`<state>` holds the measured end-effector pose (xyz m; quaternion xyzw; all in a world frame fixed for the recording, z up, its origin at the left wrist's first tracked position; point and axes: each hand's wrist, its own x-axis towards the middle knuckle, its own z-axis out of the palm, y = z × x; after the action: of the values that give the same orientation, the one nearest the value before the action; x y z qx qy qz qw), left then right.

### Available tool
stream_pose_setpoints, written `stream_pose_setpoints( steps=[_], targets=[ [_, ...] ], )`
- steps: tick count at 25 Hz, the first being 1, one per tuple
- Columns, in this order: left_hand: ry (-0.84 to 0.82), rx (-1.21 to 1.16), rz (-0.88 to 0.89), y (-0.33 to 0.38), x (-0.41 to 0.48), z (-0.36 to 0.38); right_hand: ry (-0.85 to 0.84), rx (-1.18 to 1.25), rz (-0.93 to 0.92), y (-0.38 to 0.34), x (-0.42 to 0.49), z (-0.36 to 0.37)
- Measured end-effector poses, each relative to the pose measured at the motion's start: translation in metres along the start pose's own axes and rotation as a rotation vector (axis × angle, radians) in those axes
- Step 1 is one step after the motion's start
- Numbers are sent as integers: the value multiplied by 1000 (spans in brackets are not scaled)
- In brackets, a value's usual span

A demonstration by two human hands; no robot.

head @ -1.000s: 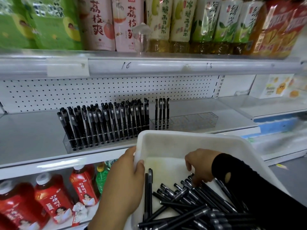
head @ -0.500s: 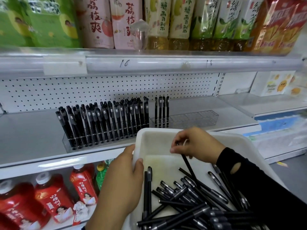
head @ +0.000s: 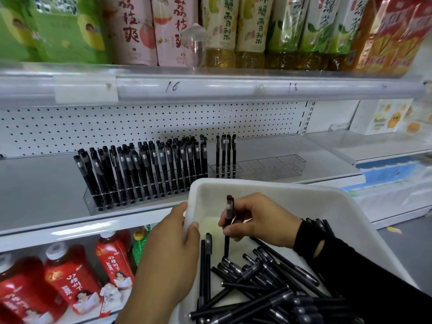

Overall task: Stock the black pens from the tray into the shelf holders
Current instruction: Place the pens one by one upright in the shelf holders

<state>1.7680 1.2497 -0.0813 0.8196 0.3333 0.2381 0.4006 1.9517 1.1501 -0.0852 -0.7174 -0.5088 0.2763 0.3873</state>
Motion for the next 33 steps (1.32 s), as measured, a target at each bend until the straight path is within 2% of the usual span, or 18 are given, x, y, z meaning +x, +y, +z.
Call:
stream_pose_setpoints(
  steps=[4,6,12,17,20,25,27,30,33],
  targets=[
    [-7,0,5,1,0,-1,45,-38,-17,1,7,1],
    [-12,0,5,0,0,-1,135,-36,-19,-2,11,-11],
    [-31,-7,-24,-1,5,0,492,171,-38,-14,33,-75],
    [-46,-37,-10,2,15,5,730,144,-6,6,66,-116],
    [-42,-24,9,5,18,7,791,76,8,23,87,-120],
    [-43,19,9,3,22,11,793,97,28,39,120,-108],
    [-41,25,13,3,22,11,764,-168,94,41,131,-108],
    [-36,13,14,3,20,10,579,-629,282,33,143,-103],
    [-32,19,13,2,19,10,486,-743,379,35,149,-97]
  ],
)
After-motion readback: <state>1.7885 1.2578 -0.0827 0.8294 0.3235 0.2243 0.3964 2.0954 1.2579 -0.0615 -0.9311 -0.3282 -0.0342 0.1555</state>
